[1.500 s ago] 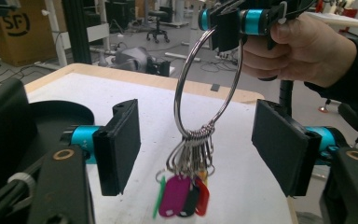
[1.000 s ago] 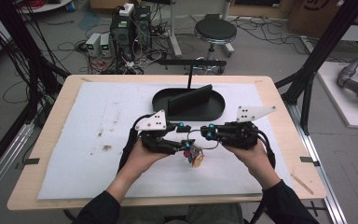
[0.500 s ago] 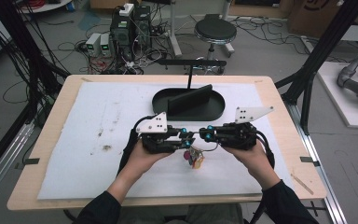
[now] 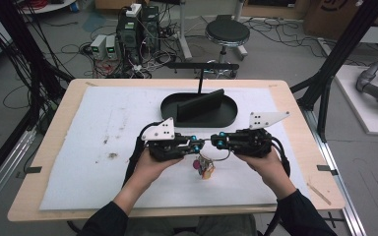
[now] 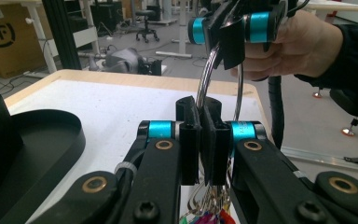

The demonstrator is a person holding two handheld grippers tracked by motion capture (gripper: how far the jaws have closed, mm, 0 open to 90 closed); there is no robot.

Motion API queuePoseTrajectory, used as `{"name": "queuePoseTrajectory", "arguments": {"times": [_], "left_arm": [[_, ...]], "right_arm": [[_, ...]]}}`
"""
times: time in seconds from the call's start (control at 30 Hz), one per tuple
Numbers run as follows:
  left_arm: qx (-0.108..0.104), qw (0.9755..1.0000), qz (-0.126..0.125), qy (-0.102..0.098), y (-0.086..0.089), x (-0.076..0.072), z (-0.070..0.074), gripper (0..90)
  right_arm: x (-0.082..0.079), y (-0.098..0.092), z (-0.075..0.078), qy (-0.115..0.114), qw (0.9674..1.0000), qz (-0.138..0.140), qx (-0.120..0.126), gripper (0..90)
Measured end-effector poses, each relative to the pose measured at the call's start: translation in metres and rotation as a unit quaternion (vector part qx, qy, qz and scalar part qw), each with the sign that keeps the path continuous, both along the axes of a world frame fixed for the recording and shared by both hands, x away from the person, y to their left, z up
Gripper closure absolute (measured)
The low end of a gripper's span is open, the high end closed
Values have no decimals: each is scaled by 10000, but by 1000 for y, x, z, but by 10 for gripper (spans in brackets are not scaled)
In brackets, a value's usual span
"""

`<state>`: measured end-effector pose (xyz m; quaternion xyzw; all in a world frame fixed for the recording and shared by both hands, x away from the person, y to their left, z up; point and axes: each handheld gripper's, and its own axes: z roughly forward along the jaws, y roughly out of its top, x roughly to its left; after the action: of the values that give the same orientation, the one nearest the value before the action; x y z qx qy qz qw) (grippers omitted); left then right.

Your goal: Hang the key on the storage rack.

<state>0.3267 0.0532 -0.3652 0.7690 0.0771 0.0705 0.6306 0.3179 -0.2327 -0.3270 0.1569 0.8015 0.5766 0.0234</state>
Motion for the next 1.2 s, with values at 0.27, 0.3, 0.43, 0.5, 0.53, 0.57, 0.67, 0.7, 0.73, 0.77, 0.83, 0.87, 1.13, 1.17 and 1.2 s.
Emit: {"name": "queuePoseTrajectory", "arguments": {"times": [0.27, 0.3, 0.43, 0.5, 0.53, 0.57, 0.67, 0.7, 0.73, 0.77, 0.83, 0.87, 1.13, 1.17, 1.2], "left_arm": [[-14, 9997, 206, -106, 9, 0, 4, 864], [-22, 9997, 231, -119, 11, 1, 5, 865], [-82, 9989, 413, -187, 21, 3, 11, 865], [-127, 9983, 521, -226, 26, 5, 15, 865], [-141, 9980, 563, -252, 29, 6, 17, 865], [-153, 9976, 625, -272, 31, 6, 19, 865], [-194, 9962, 776, -344, 38, 9, 27, 865], [-194, 9959, 806, -356, 40, 10, 28, 865], [-197, 9954, 849, -392, 42, 11, 31, 865], [-221, 9949, 898, -408, 44, 12, 33, 865], [-231, 9939, 977, -460, 48, 14, 37, 865], [-224, 9932, 1033, -490, 50, 15, 39, 865], [-295, 9879, 1420, -545, 69, 26, 50, 865], [-291, 9870, 1476, -563, 71, 27, 52, 865], [-279, 9861, 1533, -584, 73, 29, 53, 865]], "right_arm": [[1, -12, 3, -86, 9994, -304, 146, 726], [2, -16, 4, -131, 9990, -385, 190, 692], [5, -32, 3, -250, 9967, -726, 282, 630], [7, -42, 1, -298, 9947, -931, 319, 585], [8, -46, 0, -291, 9940, -998, 338, 568], [9, -51, -2, -327, 9930, -1088, 331, 542], [12, -64, -7, -399, 9906, -1253, 369, 503], [13, -68, -8, -405, 9896, -1329, 360, 481], [13, -71, -9, -382, 9893, -1365, 358, 466], [14, -75, -10, -405, 9883, -1429, 359, 452], [15, -81, -12, -455, 9845, -1661, 334, 403], [15, -84, -14, -515, 9821, -1787, 312, 396], [20, -102, -23, -553, 9727, -2252, 124, 369], [20, -103, -23, -536, 9723, -2272, 115, 369], [20, -104, -24, -537, 9721, -2283, 97, 369]]}}
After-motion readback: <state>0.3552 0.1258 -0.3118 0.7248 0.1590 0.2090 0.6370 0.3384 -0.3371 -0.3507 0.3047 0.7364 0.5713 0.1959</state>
